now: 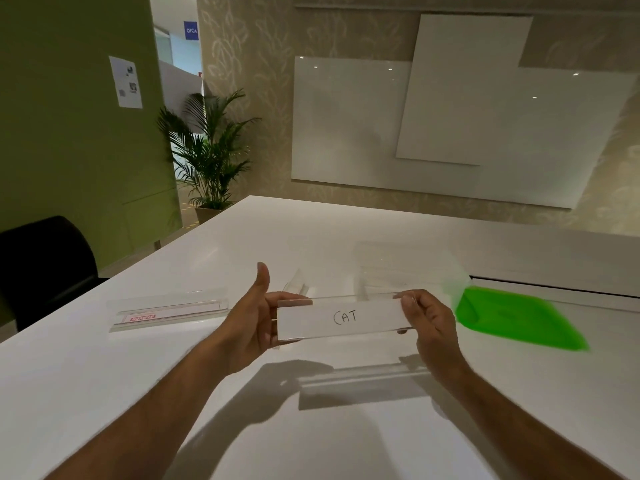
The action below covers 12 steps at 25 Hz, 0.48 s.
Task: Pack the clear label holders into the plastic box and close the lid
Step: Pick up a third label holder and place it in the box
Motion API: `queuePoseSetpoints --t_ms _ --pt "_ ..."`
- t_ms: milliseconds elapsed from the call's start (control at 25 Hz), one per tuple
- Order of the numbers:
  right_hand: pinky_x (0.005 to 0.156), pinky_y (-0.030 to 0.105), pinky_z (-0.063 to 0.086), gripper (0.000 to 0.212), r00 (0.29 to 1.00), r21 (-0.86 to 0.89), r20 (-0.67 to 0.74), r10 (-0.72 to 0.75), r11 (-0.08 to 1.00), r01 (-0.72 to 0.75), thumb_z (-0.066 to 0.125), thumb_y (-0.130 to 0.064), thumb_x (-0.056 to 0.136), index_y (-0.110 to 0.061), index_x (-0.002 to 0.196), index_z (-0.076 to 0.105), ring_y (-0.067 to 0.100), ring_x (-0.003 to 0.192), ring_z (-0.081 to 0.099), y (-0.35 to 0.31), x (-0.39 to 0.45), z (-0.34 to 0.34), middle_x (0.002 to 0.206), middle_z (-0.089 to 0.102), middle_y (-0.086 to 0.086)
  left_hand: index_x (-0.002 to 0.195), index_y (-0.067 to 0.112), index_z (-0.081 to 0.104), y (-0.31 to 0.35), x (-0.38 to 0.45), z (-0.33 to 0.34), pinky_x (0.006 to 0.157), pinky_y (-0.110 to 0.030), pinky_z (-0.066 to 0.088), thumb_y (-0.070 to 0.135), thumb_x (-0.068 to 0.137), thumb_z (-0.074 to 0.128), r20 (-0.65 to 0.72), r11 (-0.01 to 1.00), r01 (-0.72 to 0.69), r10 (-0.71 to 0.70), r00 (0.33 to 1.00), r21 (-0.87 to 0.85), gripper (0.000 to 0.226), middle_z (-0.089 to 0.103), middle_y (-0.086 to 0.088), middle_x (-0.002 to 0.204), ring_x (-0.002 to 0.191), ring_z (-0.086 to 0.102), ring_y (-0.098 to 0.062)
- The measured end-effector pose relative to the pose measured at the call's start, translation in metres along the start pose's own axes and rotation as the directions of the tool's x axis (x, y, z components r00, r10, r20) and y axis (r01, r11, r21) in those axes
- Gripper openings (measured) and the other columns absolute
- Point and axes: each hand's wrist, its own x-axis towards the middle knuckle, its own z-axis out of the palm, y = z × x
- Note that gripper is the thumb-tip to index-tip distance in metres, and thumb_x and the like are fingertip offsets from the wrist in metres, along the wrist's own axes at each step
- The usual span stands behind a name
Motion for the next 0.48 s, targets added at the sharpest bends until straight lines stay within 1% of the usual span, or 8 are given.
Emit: queuePoseSetpoints --t_ms 80,160,240,320,360,400,440,480 --pt "0.051 0.024 0.049 0.025 0.999 -0.018 -0.051 0.014 1.000 -0.015 0.053 -0.029 0.088 -0.008 0.086 0.066 0.019 0.065 0.057 0.004 -0.001 -0.004 0.076 0.064 0.007 0.114 0.001 0.072 -0.008 0.002 0.007 0.098 -0.052 0.054 0.067 0.080 0.053 0.015 0.997 -0.058 0.058 0.998 -0.051 0.077 0.069 -0.014 0.125 0.113 0.068 -0.035" --pt "0.049 0.026 0.049 0.027 0.996 -0.041 -0.086 0.010 0.999 -0.013 0.054 -0.032 0.087 -0.008 0.086 0.067 0.021 0.065 0.057 0.005 -0.001 -0.008 0.077 0.066 0.010 0.110 0.002 0.074 -0.013 0.005 0.010 0.100 -0.052 0.052 0.051 0.080 0.074 0.067 0.990 -0.138 0.141 0.988 -0.038 0.058 0.065 -0.010 0.127 0.107 0.070 -0.023" --pt "0.048 0.025 0.049 0.028 0.994 -0.059 -0.108 0.008 0.998 -0.014 0.054 -0.033 0.086 -0.009 0.086 0.068 0.021 0.063 0.057 0.005 -0.002 -0.013 0.077 0.066 0.015 0.106 0.006 0.077 -0.016 0.008 0.012 0.098 -0.046 0.055 0.034 0.066 0.085 0.117 0.982 -0.187 0.185 0.976 0.001 0.049 0.065 -0.007 0.111 0.088 0.069 -0.014" --pt "0.048 0.025 0.048 0.028 0.993 -0.059 -0.115 0.006 0.998 -0.013 0.054 -0.034 0.086 -0.009 0.085 0.068 0.021 0.061 0.056 0.004 -0.003 -0.016 0.077 0.065 0.018 0.104 0.008 0.077 -0.019 0.012 0.015 0.095 -0.040 0.057 0.019 0.063 0.087 0.128 0.982 -0.189 0.185 0.975 0.023 0.044 0.068 -0.003 0.096 0.081 0.070 -0.016" --pt "0.048 0.026 0.048 0.027 0.993 -0.055 -0.117 0.006 0.998 -0.012 0.054 -0.033 0.086 -0.009 0.085 0.068 0.021 0.061 0.056 0.004 -0.004 -0.018 0.077 0.065 0.018 0.105 0.008 0.077 -0.020 0.014 0.017 0.093 -0.038 0.057 0.014 0.061 0.088 0.134 0.980 -0.195 0.189 0.973 0.032 0.045 0.070 -0.001 0.100 0.086 0.072 -0.019" --pt "0.048 0.027 0.049 0.025 0.993 -0.047 -0.116 0.008 0.999 -0.013 0.055 -0.031 0.086 -0.009 0.085 0.068 0.020 0.062 0.056 0.004 -0.004 -0.020 0.077 0.065 0.018 0.105 0.008 0.077 -0.021 0.016 0.018 0.092 -0.036 0.058 0.011 0.059 0.090 0.136 0.979 -0.201 0.194 0.972 0.041 0.049 0.070 -0.001 0.111 0.094 0.073 -0.022" --pt "0.049 0.028 0.049 0.024 0.994 -0.037 -0.111 0.009 0.999 -0.013 0.056 -0.030 0.086 -0.009 0.085 0.068 0.018 0.063 0.057 0.005 -0.005 -0.023 0.075 0.064 0.016 0.105 0.009 0.077 -0.022 0.018 0.018 0.091 -0.035 0.058 0.012 0.055 0.093 0.135 0.977 -0.208 0.200 0.971 0.054 0.053 0.068 -0.002 0.120 0.100 0.072 -0.025" --pt "0.050 0.027 0.049 0.023 0.995 -0.023 -0.100 0.009 1.000 -0.012 0.056 -0.028 0.086 -0.008 0.085 0.067 0.015 0.063 0.056 0.004 -0.006 -0.026 0.072 0.063 0.012 0.105 0.009 0.077 -0.023 0.021 0.019 0.091 -0.035 0.058 0.014 0.051 0.096 0.134 0.975 -0.215 0.205 0.969 0.063 0.057 0.067 -0.005 0.124 0.103 0.072 -0.028"
